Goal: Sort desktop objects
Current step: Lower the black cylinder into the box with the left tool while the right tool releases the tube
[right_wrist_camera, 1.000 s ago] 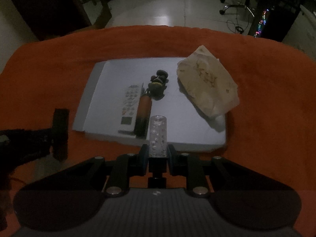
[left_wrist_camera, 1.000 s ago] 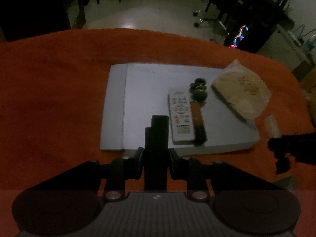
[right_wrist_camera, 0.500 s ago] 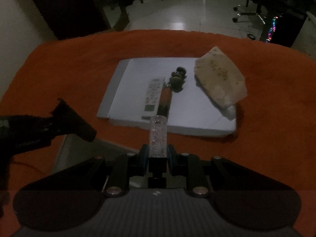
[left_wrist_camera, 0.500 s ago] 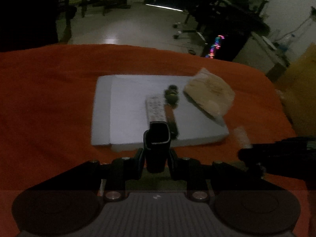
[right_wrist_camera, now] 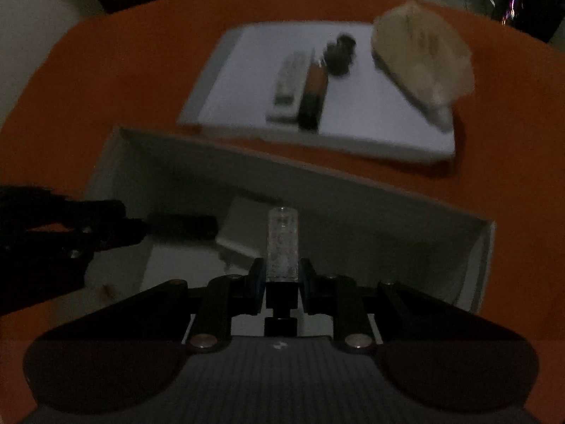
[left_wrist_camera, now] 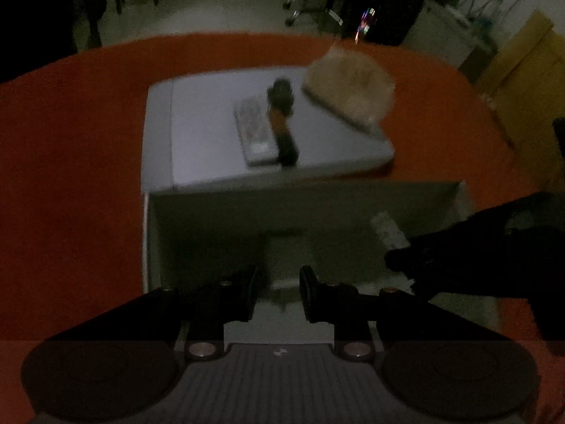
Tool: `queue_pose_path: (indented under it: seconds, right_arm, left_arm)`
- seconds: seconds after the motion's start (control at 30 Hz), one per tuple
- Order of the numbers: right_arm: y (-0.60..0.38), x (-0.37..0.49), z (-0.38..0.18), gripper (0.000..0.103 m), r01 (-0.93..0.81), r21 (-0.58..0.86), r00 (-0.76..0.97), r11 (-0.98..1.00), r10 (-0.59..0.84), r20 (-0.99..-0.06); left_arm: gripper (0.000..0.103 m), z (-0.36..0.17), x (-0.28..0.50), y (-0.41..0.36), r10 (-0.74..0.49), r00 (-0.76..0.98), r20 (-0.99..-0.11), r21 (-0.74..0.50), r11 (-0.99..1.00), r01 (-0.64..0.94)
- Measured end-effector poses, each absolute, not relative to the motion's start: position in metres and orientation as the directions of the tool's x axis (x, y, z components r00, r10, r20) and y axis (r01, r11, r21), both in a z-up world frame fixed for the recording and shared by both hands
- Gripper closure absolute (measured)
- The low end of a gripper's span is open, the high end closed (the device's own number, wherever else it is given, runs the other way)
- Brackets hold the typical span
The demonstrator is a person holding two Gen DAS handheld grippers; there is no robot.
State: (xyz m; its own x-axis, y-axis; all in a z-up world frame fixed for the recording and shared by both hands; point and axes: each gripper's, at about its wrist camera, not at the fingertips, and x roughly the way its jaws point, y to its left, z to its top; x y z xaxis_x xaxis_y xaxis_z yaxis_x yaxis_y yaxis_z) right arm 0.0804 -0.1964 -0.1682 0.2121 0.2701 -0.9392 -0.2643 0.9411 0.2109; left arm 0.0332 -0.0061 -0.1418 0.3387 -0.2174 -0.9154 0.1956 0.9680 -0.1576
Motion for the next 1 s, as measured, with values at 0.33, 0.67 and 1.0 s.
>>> queue_pose_path:
  seconds: [0.33,0.67,1.0]
  right_arm:
    - [-0.200,0.091,-0.216,0.081,-0.210,0.195,0.146,0.958,0.228,-0.963]
    - [-0.193,0.101,-0.242,0.081,-0.204,0.175,0.125,0.963,0.203,-0.971]
    - [-0.192,0.098,-0.263,0.081,-0.208,0.133,0.114,0.969,0.159,-0.981]
  left_arm:
    - [0.082,-0.194,0.041,-0.005,-0.140,0.261,-0.955,-0.101,0.982,0.157]
    - [0.082,-0.221,0.053,-0.004,-0.111,0.222,-0.969,-0.080,0.986,0.146]
    - [0.064,-0.219,0.047,-0.010,-0.102,0.220,-0.970,-0.061,0.981,0.185]
